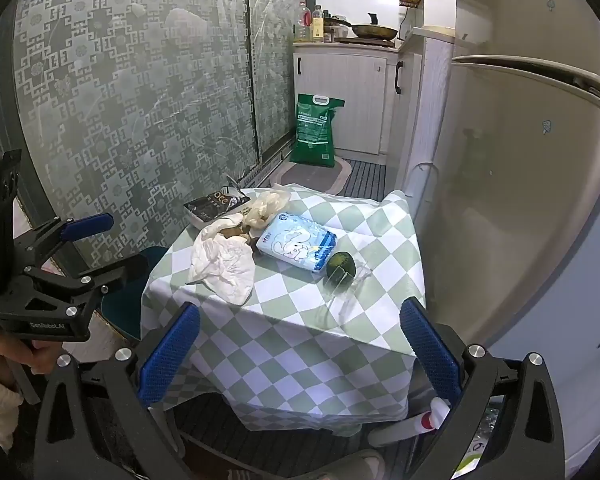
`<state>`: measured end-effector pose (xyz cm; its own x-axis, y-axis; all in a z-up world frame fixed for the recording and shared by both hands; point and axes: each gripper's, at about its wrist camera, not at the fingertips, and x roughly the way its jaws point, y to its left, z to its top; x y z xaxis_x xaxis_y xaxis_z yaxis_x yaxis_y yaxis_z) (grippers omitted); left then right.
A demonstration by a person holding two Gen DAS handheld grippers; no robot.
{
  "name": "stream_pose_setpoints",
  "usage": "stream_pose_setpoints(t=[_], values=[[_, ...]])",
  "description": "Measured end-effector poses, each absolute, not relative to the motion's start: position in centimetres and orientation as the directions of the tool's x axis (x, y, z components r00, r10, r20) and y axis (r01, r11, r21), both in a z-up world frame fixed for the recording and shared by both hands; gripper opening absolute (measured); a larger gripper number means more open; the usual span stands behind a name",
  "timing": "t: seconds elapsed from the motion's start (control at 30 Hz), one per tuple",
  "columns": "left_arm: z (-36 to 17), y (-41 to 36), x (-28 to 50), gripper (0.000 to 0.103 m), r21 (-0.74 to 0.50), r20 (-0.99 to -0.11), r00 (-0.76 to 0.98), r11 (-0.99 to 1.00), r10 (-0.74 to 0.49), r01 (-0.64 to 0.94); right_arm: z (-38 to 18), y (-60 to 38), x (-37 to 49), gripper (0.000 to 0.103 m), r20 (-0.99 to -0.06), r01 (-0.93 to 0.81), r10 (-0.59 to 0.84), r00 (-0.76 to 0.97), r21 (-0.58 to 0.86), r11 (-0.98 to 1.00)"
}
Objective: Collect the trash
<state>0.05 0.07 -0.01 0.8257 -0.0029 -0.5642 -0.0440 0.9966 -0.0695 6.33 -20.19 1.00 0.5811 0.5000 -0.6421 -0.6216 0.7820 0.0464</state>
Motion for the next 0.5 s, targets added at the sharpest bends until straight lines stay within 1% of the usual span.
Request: stream_pose_setpoints(t=[0.5], values=[[0.03, 0.16, 0.03, 0.100, -0.071, -0.564, 0.826, 0.997, -0.005, -0.042, 1.02, -20.17, 6.27, 0.100, -0.643, -0.621, 0.498, 0.582, 0.044, 0.782]])
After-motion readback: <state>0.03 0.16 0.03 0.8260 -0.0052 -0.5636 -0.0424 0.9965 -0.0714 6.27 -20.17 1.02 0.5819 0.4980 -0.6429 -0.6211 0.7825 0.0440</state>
